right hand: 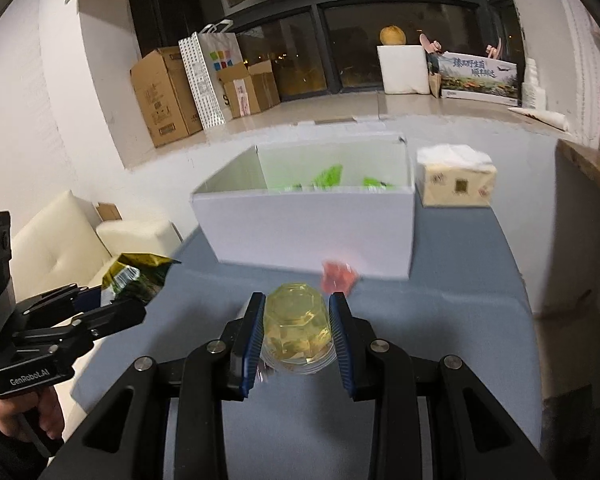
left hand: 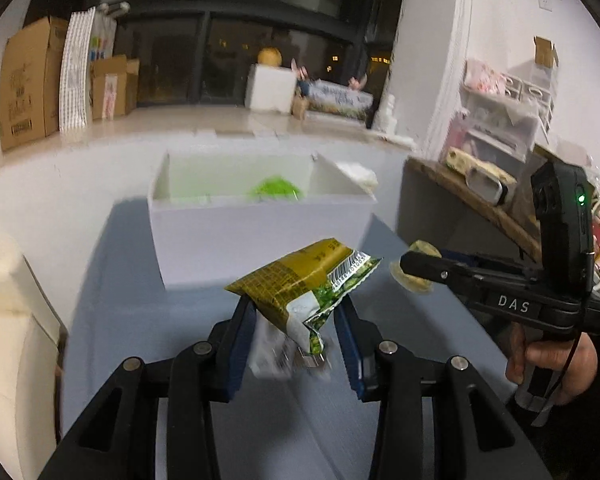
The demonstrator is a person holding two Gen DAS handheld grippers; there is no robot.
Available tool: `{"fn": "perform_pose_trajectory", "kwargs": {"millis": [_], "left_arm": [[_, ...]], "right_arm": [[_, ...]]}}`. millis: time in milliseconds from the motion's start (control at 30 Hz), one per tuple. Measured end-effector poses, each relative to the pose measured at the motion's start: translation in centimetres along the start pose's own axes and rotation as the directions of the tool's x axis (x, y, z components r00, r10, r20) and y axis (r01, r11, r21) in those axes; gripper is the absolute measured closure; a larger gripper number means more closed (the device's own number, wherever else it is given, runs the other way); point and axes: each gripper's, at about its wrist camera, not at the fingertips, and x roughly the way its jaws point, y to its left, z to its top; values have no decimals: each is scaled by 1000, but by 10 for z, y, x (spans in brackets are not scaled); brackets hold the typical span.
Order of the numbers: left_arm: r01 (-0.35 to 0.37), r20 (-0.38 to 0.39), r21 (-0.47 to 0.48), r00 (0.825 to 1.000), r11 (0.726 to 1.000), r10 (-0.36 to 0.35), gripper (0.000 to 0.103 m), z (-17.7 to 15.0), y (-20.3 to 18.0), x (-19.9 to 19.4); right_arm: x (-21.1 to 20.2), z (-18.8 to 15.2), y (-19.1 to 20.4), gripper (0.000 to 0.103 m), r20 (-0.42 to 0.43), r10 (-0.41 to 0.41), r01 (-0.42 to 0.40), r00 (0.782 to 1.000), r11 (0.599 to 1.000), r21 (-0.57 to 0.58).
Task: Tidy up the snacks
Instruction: 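Drop the wrapped snack with left tool while right drops the jelly cup in box, then grasp the pink jelly cup with right tool while left grasps the white snack bag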
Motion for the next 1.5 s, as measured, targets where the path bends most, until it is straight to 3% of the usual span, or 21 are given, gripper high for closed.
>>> {"fn": "perform_pose_trajectory", "kwargs": {"millis": [300, 433, 567, 667, 700, 733, 767, 867, 1167, 1333, 1500], "left_arm": [[-26, 66, -20, 997, 999, 27, 58, 89, 39, 44], [-56, 37, -24, 998, 998, 57, 58, 121, 59, 79], [-86, -10, -25, 996, 996, 86, 58, 131, 71, 109], [-100, -41, -15, 994, 995, 99, 46, 130, 75, 125], [-111, -53, -15, 993, 994, 110, 22, 129, 78, 131], [-121, -50, -20, 991, 992, 120, 0, 128, 79, 132], [-130, -39, -27, 991, 991, 129, 0, 126, 81, 133], [-126, -49, -48, 991, 991, 124, 0, 122, 86, 134], [-127, -42, -52, 991, 991, 125, 0, 119, 78, 113], [-131, -10, -26, 991, 991, 130, 0, 104, 60, 79], [-129, 11, 22, 992, 991, 129, 0, 64, 28, 40]], "right_arm": [[46, 93, -8, 68, 48, -20, 21, 999, 1000, -24], [74, 126, -14, 68, 33, -34, 35, 999, 998, -47], [104, 140, -27, 68, -12, -75, 74, 997, 997, -19], [115, 140, -38, 66, -31, -94, 94, 995, 996, -3], [119, 139, -42, 60, -44, -88, 88, 995, 996, 9], [122, 139, -48, 26, -64, -89, 91, 994, 996, 23], [123, 137, -52, 0, -64, -99, 101, 993, 994, 43], [112, 134, -58, 0, 0, -131, 131, 991, 990, 46], [82, 128, -53, 0, 24, -122, 121, 992, 991, 62], [51, 101, -38, 0, 38, -28, 27, 999, 999, 33], [17, 54, -28, 0, 29, 32, -32, 999, 999, 12]]}}
